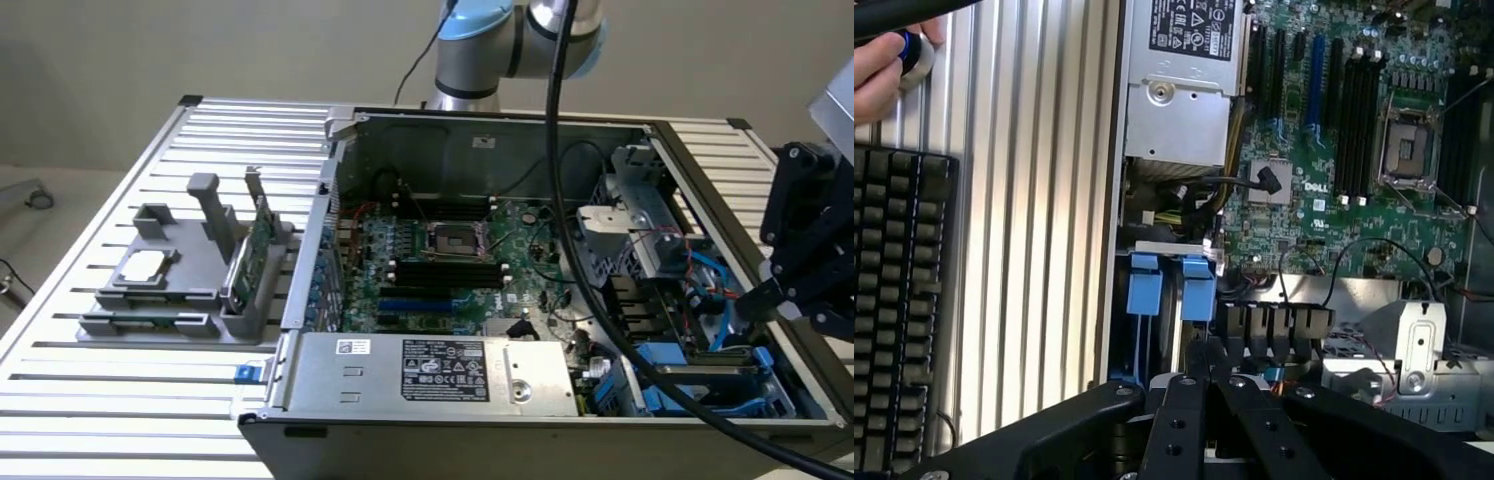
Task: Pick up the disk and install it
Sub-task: 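Insert the disk into the insertion slot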
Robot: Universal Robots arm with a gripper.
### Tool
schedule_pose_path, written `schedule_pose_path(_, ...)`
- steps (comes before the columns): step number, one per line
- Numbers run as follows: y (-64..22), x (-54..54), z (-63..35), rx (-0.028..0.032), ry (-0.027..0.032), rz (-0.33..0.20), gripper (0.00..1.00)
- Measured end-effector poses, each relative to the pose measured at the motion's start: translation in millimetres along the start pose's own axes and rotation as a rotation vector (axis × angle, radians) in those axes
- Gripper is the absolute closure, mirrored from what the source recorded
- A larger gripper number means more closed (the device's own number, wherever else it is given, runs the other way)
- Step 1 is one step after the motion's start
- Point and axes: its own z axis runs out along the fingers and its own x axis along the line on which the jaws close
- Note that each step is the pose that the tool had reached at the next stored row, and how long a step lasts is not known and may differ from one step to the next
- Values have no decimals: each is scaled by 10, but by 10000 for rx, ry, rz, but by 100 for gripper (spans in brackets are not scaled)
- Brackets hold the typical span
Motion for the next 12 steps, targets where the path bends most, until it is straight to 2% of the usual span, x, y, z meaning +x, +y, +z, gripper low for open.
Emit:
schedule_pose_path(7, -78, 26, 124, -10, 1, -82, 89)
schedule_pose_path(12, -98, 39, 212, -20, 4, -149, 89)
